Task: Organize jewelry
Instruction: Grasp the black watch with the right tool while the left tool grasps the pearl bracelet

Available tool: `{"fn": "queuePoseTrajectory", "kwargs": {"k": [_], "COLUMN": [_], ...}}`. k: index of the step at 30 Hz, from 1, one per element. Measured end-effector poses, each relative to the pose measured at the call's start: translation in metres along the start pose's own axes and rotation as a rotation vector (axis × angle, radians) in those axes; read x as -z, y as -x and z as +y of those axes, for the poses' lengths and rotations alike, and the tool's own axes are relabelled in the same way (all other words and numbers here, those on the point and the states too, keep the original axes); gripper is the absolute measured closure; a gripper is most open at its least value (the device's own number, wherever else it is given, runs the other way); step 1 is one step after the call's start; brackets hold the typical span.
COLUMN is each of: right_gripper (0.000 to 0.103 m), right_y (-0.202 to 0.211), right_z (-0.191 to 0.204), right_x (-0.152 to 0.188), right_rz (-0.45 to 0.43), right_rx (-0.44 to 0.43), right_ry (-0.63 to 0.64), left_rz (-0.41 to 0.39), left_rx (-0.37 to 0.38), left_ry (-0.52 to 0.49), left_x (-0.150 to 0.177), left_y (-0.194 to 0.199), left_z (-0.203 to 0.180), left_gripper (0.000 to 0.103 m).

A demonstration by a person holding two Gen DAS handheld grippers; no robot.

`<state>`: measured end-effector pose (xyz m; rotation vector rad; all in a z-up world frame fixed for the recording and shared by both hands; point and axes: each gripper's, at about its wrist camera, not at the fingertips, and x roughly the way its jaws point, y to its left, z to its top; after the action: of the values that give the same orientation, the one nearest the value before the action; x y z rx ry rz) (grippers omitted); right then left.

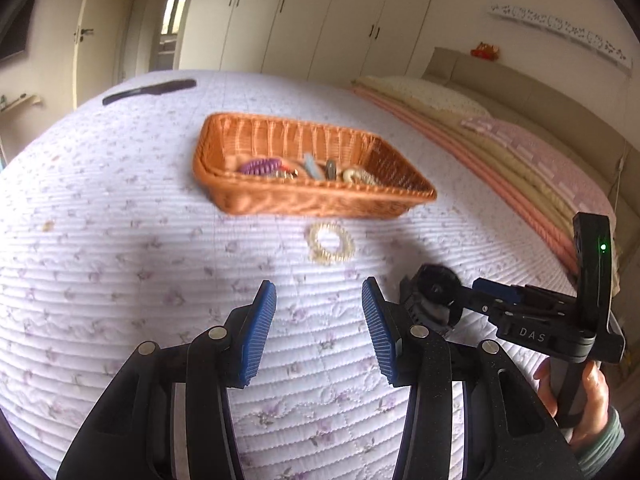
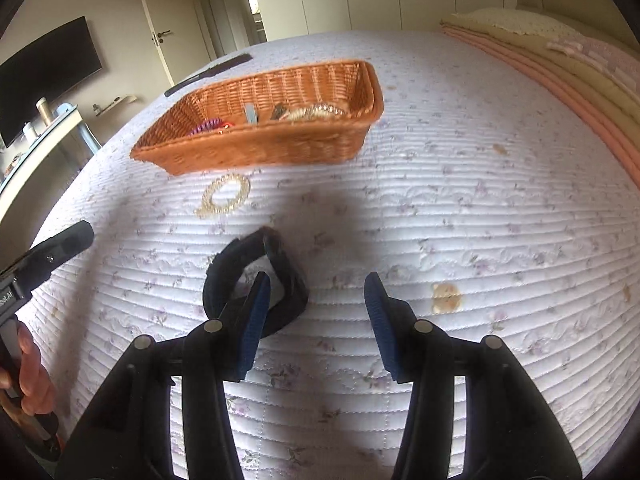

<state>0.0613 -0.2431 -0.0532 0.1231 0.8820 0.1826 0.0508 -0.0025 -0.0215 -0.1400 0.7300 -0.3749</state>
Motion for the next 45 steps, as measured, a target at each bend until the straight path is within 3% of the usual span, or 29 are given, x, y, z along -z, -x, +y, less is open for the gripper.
{"fn": "queuePoseTrajectory", "kwargs": {"k": [9,14,17,21,25,32,37,39,45], "right_gripper": [0.057,0.059,0.066,0.084,0.09,0.091,0.09,0.089,0.089], "right_y": [-0.014,-0.016,-0.016,-0.022,-0.019,-0.024,-0.027,-0.028,-0.028], "right_z": [0.003,0.004,0.009,0.016,0.01,-0.005,0.004,0.004,0.003], "right_x": [-0.004,-0.009,-0.009,-0.01,-0.015,-0.027,-0.023,-0.023,-0.02], "right_rz": [0.003,-0.004,-0.002,0.031,0.017,-0.005,-0.01,-0.002,0.016], "right_rx": [-0.002,-0.011,-0.017,-0.013,-0.003,-0.021,0.003,0.003,-0.003], "right_ry": [0.002,0.001,0.023,0.062,0.046,0.035,0.082,0.082,0.076], "left_rz": [0.084,0.109,0.118,0.14,0.166,0.187,0.184,0.185,0.169], "left_rx": [0.02,0.001,-0.007,-0.023,-0.035,-0.112,-0.144,-0.145,-0.122], "left_ry": [0.062,0.044,0.035,0.041,0.023,-0.051,-0.066,-0.062,-0.045], "left_x": [-0.017,-0.026,-0.032,-0.042,-0.05,-0.051,-0.05,-0.049,-0.046], "left_y": [-0.05,-0.072,-0.082,-0.097,-0.114,-0.135,-0.136,-0.136,-0.123], "left_z": [0.008,0.002,-0.001,0.0,-0.005,-0.016,-0.017,-0.015,-0.008], "left_gripper": [0.06,0.06,0.059,0.059,0.061,0.062,0.077,0.094,0.095]}}
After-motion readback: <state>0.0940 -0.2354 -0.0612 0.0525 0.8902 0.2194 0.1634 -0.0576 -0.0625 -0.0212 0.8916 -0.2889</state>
